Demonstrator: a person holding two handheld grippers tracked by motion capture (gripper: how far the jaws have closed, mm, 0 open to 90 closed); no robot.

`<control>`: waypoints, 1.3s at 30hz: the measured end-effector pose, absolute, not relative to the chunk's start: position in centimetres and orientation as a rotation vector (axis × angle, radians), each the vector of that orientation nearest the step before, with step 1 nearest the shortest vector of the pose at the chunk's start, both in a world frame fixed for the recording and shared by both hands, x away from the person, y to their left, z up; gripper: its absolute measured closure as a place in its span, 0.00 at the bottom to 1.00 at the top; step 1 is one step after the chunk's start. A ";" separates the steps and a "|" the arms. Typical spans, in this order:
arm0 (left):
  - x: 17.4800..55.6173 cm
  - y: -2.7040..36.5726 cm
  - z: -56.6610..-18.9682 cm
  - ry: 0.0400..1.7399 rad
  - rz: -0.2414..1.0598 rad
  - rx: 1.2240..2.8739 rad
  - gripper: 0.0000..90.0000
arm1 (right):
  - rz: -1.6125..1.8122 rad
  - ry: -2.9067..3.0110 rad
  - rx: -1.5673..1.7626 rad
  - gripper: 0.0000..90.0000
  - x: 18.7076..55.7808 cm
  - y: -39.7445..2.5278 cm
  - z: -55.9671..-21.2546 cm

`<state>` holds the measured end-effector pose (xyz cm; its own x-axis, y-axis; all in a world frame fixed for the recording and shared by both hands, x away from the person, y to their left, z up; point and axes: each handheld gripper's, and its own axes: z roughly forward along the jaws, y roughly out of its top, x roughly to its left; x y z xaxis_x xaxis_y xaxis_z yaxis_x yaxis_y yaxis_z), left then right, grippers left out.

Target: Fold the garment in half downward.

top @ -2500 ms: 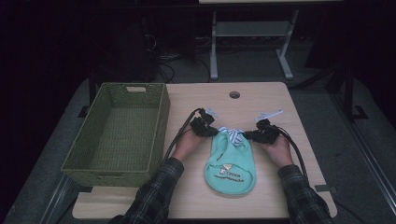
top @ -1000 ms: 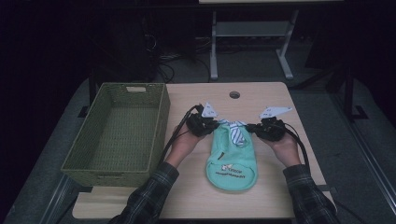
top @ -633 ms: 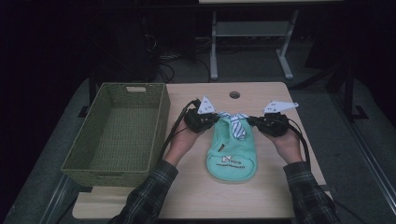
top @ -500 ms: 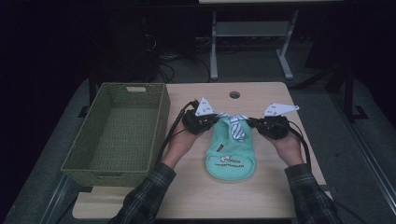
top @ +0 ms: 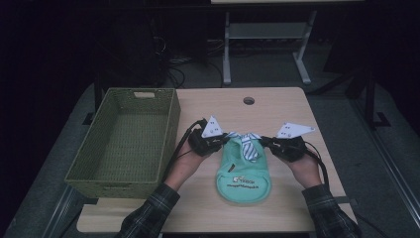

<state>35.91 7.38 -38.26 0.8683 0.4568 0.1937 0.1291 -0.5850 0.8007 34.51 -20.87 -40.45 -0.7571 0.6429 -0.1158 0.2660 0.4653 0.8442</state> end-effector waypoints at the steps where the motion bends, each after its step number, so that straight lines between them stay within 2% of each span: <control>1: 35.7 7.3 -38.4 0.419 0.484 2.177 0.89 | 1.205 2.298 0.752 0.96 34.3 -20.8 -40.6; 12: 35.4 6.8 -40.0 0.403 0.510 2.214 0.90 | 1.122 2.327 0.743 0.96 33.5 -20.1 -42.7; 18: 35.9 7.0 -37.7 0.409 0.558 2.139 0.91 | 1.148 2.222 0.727 0.97 34.4 -20.4 -40.1; 20: 35.3 6.9 -38.3 0.403 0.553 2.153 0.92 | 1.207 2.214 0.739 0.97 34.0 -20.5 -39.7; 24: 34.2 6.9 -40.4 0.388 0.533 2.202 0.92 | 1.112 2.264 0.709 0.97 32.8 -19.7 -41.8; 30: 33.1 7.1 -40.5 0.353 0.555 2.200 0.92 | 1.127 2.284 0.711 0.96 31.9 -19.8 -42.4; 39: 31.6 7.5 -40.6 0.351 0.468 2.180 0.90 | 1.166 2.310 0.724 0.93 30.6 -20.3 -42.9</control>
